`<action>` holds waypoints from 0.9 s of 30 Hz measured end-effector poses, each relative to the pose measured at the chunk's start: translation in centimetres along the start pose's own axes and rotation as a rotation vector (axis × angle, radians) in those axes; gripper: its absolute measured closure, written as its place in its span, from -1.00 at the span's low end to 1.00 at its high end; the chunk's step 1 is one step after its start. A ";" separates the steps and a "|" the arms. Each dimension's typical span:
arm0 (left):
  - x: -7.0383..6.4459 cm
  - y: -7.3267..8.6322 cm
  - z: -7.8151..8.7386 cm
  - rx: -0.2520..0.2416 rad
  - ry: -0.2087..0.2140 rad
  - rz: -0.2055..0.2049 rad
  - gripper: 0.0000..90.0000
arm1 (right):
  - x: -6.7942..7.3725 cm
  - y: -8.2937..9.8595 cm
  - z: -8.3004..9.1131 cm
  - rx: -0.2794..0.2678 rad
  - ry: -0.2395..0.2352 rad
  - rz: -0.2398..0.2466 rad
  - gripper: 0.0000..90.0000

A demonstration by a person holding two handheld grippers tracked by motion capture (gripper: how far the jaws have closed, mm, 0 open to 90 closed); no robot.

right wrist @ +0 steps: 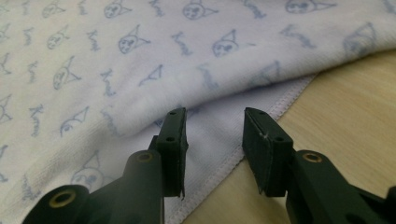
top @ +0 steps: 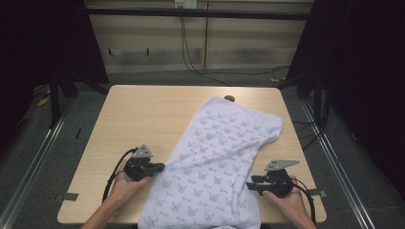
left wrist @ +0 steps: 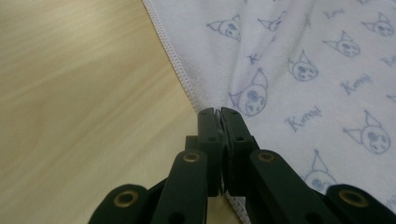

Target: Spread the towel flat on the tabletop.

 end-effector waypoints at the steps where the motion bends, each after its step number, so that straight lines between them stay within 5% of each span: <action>1: 0.1 0.4 0.7 0.002 -0.010 0.010 0.96 | 0.1 0.0 -0.1 0.003 -0.001 0.006 0.34; 7: -0.2 2.5 4.0 0.002 0.019 0.078 0.95 | 0.6 -0.5 -0.9 0.027 0.032 0.089 0.40; 9: -0.7 3.0 4.7 0.004 0.048 0.098 0.94 | 0.8 -0.4 -1.0 0.045 0.067 0.163 0.48; 13: -1.8 3.8 5.8 0.015 0.073 0.101 0.94 | 1.4 0.0 -0.4 0.067 0.075 0.184 0.88; 17: -3.2 4.2 6.3 0.039 0.109 0.069 0.91 | 2.0 0.9 1.0 0.080 0.014 0.097 0.95; 21: -3.8 3.9 6.6 0.015 0.163 0.085 0.79 | 2.8 2.4 3.3 0.101 -0.075 0.059 0.93; 24: -3.1 2.6 6.3 -0.050 0.149 0.111 0.66 | 3.1 2.4 5.1 0.064 -0.123 0.040 0.90; 27: -1.8 0.9 4.9 -0.085 0.113 0.115 0.61 | 2.4 1.6 6.2 -0.014 -0.115 -0.004 0.78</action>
Point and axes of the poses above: each handheld gripper's, and its own axes: z roughly backward along the jaws, y roughly out of its underside, x roughly to its left, the point moved 7 cm from there along -z, roughly forward along the jaws, and after that the axes turned 12 degrees about -x, right-handed, at the moved point
